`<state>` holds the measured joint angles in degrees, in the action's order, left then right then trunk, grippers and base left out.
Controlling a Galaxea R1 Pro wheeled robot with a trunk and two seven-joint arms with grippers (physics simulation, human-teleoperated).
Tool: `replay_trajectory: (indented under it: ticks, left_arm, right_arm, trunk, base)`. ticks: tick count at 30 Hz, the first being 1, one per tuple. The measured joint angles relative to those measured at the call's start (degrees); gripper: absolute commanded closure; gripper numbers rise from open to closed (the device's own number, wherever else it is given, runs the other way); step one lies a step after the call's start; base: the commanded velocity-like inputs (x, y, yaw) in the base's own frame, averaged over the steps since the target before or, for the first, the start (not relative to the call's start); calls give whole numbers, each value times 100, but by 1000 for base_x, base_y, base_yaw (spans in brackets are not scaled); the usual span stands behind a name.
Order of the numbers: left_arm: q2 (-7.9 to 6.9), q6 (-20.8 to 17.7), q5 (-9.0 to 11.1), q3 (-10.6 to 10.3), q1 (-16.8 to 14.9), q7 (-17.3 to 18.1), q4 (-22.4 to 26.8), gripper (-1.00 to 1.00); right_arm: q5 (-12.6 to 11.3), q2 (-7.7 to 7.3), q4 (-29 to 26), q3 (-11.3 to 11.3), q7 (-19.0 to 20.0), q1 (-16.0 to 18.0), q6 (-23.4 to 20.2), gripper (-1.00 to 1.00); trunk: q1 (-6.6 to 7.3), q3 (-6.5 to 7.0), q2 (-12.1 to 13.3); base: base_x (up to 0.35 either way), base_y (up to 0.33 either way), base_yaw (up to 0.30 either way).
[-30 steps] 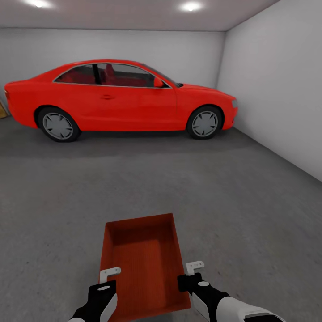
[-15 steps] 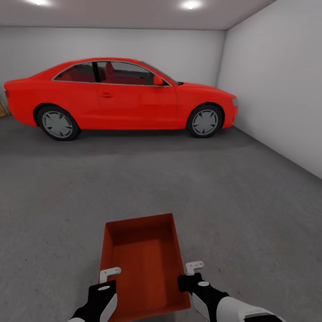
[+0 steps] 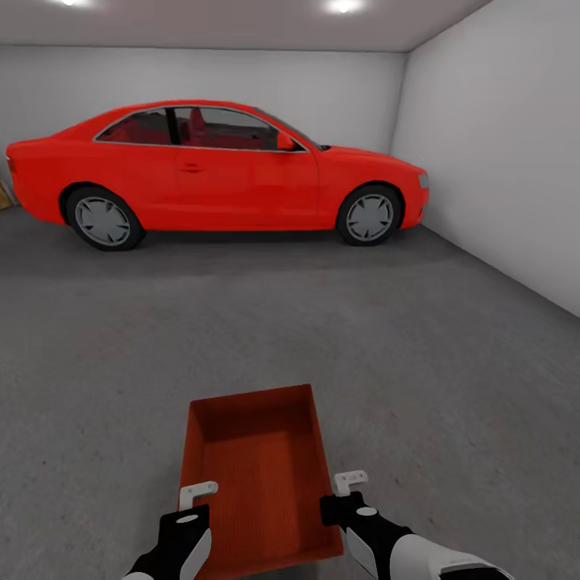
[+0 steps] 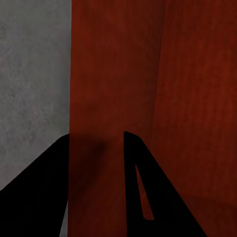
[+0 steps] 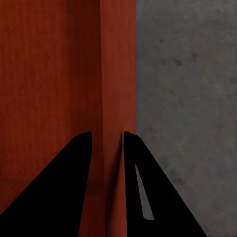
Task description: Move the two storage containers from the living room to the garage. In the garage, place one container on the floor and stack the other container on top of it (either order is fine).
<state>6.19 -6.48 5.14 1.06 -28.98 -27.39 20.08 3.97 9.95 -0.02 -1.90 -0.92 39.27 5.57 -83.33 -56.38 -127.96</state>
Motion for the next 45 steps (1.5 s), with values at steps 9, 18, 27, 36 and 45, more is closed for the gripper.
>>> replay_trajectory:
  ticks: [9,18,27,36,45]
  left_arm:
    - [0,0,-2,2,0,3,0,100]
    - [-1,0,-19,5,0,7,3,100]
    - [0,-2,-3,-7,0,-3,1,100]
    - [0,0,1,-15,0,-7,0,100]
    - [0,0,4,-17,0,-9,0,100]
  right_arm:
    - [8,0,0,7,-2,0,1,100]
    - [10,1,13,17,-4,0,23,100]
    - [6,0,16,14,-1,0,18,100]
    - [-13,-2,17,0,5,0,19,100]
    - [-21,-2,18,-7,6,1,19,100]
  trunk:
    - [-198,-162,-361]
    - [-374,-306,-683]
    - [-483,-395,-882]
    - [-681,-557,-1243]
    - [-841,-726,-1528]
  base:
    - [0,0,0]
    - [0,0,0]
    - [0,0,0]
    - [0,0,0]
    - [0,0,0]
